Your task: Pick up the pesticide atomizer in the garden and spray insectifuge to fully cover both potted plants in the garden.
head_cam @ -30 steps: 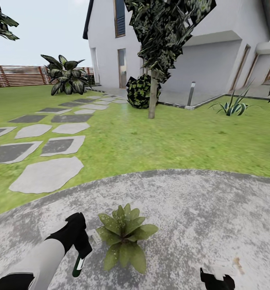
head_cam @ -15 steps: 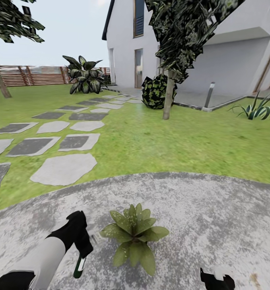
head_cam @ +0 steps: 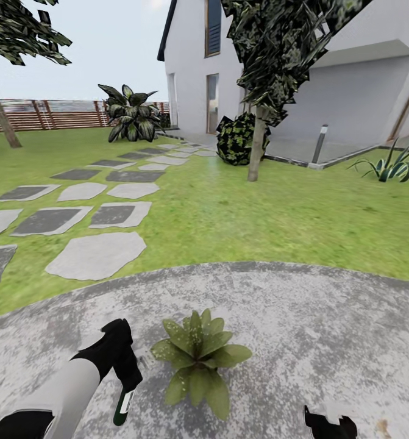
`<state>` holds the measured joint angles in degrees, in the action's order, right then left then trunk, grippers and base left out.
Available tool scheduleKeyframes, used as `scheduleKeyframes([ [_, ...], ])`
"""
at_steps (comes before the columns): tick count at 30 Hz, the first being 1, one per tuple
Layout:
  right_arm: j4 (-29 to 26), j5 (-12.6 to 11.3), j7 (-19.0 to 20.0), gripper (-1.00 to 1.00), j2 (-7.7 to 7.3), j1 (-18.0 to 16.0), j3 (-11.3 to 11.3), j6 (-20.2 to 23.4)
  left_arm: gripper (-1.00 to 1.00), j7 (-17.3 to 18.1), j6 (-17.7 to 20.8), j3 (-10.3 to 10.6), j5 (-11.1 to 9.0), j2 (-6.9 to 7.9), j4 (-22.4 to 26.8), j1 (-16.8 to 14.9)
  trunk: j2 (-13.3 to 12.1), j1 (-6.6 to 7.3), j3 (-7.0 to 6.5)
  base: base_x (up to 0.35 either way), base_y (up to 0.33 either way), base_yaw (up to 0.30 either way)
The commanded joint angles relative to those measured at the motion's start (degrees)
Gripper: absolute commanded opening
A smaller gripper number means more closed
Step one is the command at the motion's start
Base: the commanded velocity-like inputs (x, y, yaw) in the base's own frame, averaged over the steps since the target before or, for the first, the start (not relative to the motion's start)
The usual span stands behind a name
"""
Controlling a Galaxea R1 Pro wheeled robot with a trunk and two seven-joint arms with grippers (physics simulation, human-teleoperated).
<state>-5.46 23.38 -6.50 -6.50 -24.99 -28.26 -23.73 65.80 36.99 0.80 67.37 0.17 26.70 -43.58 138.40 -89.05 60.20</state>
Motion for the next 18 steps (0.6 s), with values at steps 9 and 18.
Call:
scheduleKeyframes([
  [9, 0.0, 0.5, -0.2, 1.00, 0.15, -0.1, -0.3, -0.2, -1.00, 0.3, 0.5, 0.1, 0.2, 0.01, 0.2, 0.1, 0.0, 0.01, 0.05, 0.001, -0.261, 0.000],
  [18, 0.0, 0.5, -0.2, 1.00, 0.31, -0.1, -0.3, -0.3, -1.00, 0.2, 0.5, 0.1, 0.2, 0.02, 0.2, 0.1, 0.0, 0.01, 0.05, 0.000, -0.031, 0.065],
])
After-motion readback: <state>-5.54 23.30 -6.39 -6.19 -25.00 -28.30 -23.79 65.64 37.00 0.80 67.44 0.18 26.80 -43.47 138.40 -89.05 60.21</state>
